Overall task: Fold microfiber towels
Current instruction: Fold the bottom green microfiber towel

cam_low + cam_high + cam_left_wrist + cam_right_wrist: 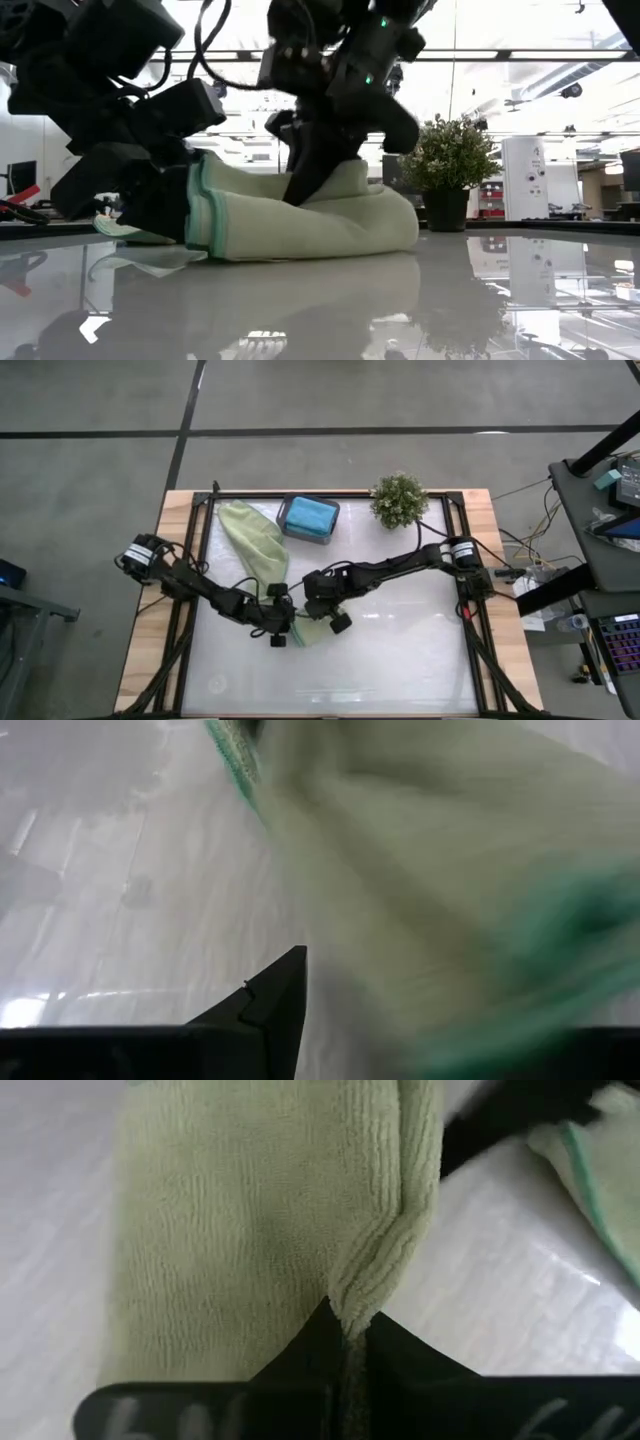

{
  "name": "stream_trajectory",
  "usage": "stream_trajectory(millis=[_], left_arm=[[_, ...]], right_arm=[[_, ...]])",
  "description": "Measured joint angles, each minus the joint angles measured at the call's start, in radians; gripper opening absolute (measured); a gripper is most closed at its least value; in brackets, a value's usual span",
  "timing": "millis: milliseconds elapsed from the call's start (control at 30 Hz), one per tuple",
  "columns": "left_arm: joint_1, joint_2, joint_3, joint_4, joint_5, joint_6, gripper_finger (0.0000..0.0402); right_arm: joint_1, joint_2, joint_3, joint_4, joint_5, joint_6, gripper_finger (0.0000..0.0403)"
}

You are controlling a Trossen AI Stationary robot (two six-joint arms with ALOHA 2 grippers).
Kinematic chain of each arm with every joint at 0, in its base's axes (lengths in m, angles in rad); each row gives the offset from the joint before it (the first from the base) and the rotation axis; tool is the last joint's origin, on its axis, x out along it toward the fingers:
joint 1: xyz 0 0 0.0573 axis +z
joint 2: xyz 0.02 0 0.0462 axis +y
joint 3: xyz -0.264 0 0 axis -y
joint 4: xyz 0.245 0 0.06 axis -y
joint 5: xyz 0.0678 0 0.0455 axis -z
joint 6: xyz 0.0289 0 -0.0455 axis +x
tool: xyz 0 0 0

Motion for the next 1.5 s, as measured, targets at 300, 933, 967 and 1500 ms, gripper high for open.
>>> stream_trajectory(millis=[300, 933, 967, 1500], left_arm=[[0.0, -0.012, -0.006, -0.014, -0.018, -0.004, 0.0141], [-0.003, -0.266, 0.03, -0.367, 0.03, -0.052, 0.0141], [-0.003, -0.286, 0.03, -0.382, 0.032, -0.053, 0.0141], [-0.002, -0.391, 0.008, -0.264, -0.028, -0.057, 0.0141]], right_arm=[[-0.019, 0.027, 0.0, 0.035, 0.0, 0.033, 0.0049], [-0.038, -0.02, 0.002, 0.031, 0.01, 0.028, 0.018], [-0.04, -0.025, 0.002, 0.029, 0.01, 0.024, 0.018], [-0.068, -0.046, 0.017, 0.035, 0.023, -0.087, 0.0171]])
